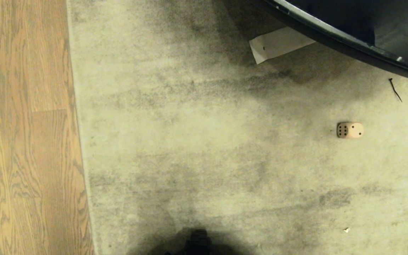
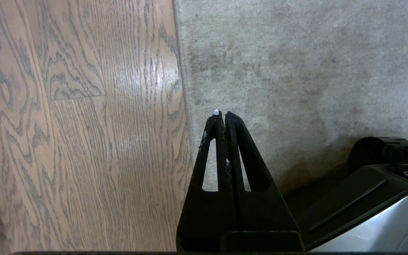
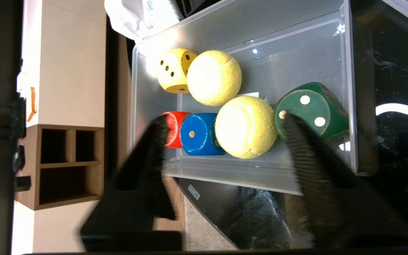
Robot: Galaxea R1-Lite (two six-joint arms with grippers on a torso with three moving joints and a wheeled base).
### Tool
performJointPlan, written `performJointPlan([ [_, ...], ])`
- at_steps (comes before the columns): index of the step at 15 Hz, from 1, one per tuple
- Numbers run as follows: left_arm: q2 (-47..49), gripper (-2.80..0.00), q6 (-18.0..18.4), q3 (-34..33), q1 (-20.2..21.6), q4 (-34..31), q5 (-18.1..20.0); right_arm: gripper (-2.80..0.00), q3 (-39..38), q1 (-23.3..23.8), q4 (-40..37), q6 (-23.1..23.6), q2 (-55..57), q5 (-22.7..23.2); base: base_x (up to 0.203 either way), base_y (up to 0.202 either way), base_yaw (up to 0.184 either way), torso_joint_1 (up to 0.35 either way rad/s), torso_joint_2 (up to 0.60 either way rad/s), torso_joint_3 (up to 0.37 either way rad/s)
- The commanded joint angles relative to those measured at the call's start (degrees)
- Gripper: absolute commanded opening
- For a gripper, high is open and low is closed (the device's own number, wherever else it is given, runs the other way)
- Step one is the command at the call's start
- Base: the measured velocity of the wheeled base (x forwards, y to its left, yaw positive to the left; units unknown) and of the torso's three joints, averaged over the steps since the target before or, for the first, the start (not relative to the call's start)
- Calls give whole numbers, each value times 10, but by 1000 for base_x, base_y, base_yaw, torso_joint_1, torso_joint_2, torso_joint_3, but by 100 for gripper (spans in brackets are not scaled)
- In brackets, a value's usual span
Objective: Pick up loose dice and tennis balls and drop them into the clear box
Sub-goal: Put the toys in the box
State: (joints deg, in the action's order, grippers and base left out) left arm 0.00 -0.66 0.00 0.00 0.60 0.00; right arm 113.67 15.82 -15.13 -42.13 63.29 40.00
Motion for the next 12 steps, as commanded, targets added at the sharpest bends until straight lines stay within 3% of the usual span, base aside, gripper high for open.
performJointPlan([
  [1,0,-280,0,-2,0,0,0,-280,-1,0,-2,-14,-7,3,0,0,0,0,0,0],
  [4,0,-280,0,-2,0,0,0,-280,-1,0,-3,-65,-13,17,0,0,0,0,0,0],
  [7,0,-280,0,-2,0,0,0,-280,-2,0,-21,-153,-36,60,0,0,0,0,0,0],
  [12,0,-280,0,-2,0,0,0,-280,-6,0,-94,-162,-97,122,0,0,0,0,0,0],
])
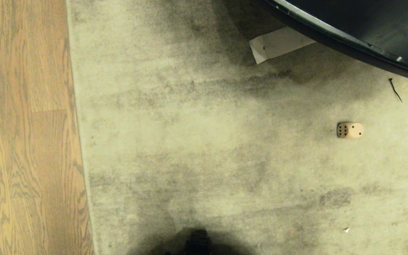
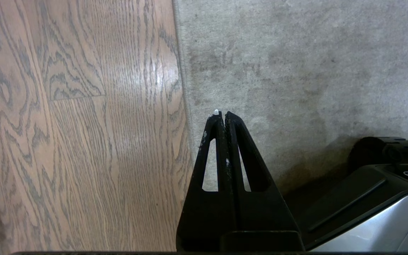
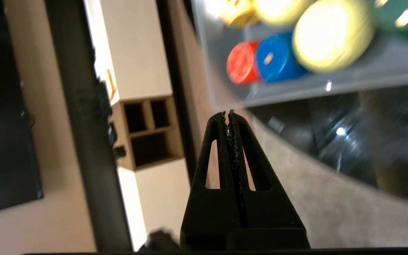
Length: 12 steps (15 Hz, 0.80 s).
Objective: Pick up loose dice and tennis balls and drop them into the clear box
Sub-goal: Put the toys in the box
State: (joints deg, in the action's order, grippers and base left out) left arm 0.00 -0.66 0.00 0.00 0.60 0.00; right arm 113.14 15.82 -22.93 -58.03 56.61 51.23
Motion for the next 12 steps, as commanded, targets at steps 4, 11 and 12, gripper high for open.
performJointPlan([
  [4,0,-280,0,-2,0,0,0,-280,-21,0,-112,10,-75,49,0,0,0,0,0,0],
  [11,0,-280,0,-2,0,0,0,-280,-153,1,-257,139,-162,52,0,0,0,0,0,0],
  [12,0,-280,0,-2,0,0,0,-280,-175,1,-272,155,-177,50,0,0,0,0,0,0],
])
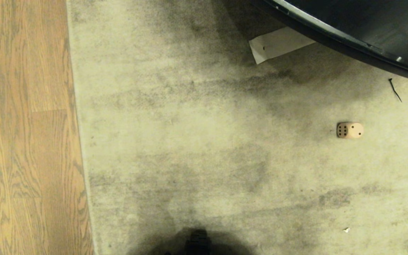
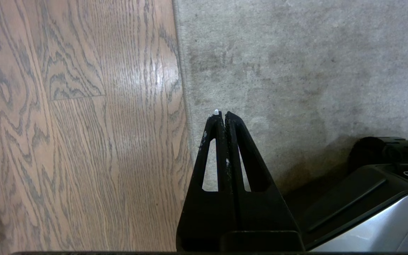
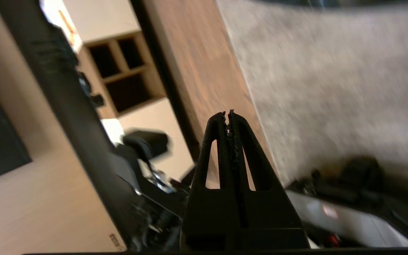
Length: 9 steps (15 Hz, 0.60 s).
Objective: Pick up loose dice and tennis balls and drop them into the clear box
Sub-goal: Put the toys in the box
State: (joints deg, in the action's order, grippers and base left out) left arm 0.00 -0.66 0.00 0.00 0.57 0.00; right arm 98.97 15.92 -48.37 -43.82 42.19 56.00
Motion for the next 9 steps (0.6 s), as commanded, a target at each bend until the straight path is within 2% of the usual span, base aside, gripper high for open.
performJointPlan([
  [1,0,-280,0,-2,0,0,0,-280,-53,0,-40,25,-44,0,0,0,0,0,0,0],
  [5,0,-280,0,-2,0,0,0,-280,-146,0,-86,61,-92,-8,0,0,0,0,0,0],
  [9,0,-280,0,-2,0,0,0,-280,-220,-1,-150,111,-138,-42,0,0,0,0,0,0],
])
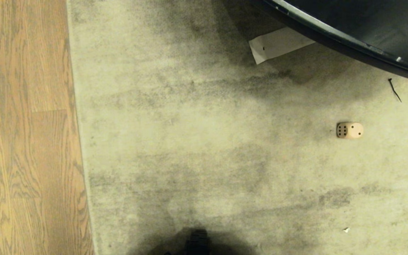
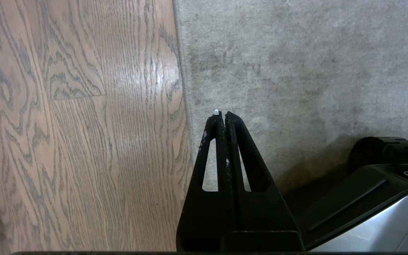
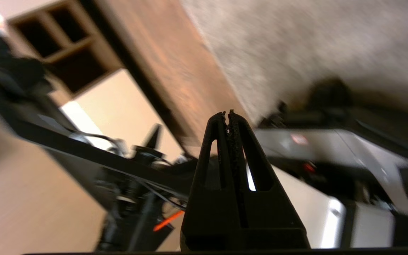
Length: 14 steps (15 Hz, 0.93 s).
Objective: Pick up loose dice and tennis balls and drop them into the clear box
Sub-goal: Put the toys in the box, then pick up toys out of the box
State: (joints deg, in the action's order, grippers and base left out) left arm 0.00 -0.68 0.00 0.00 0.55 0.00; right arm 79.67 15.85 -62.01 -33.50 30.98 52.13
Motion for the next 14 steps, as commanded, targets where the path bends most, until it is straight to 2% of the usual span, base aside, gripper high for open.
performJointPlan([
  [1,0,-280,0,-2,0,1,0,-280,-46,0,-25,22,-33,-13,0,0,0,0,0,0],
  [4,0,-280,0,-2,0,1,0,-280,-122,0,-42,60,-54,-70,0,0,0,0,0,0],
  [9,0,-280,0,-2,0,0,0,-280,-208,0,-35,84,-74,-84,0,0,0,0,0,0],
  [11,0,-280,0,-2,0,1,0,-280,-248,1,-22,117,-74,-116,0,0,0,0,0,0],
  [14,0,-280,0,-2,0,1,0,-280,-279,0,-10,129,-76,-128,0,0,0,0,0,0],
])
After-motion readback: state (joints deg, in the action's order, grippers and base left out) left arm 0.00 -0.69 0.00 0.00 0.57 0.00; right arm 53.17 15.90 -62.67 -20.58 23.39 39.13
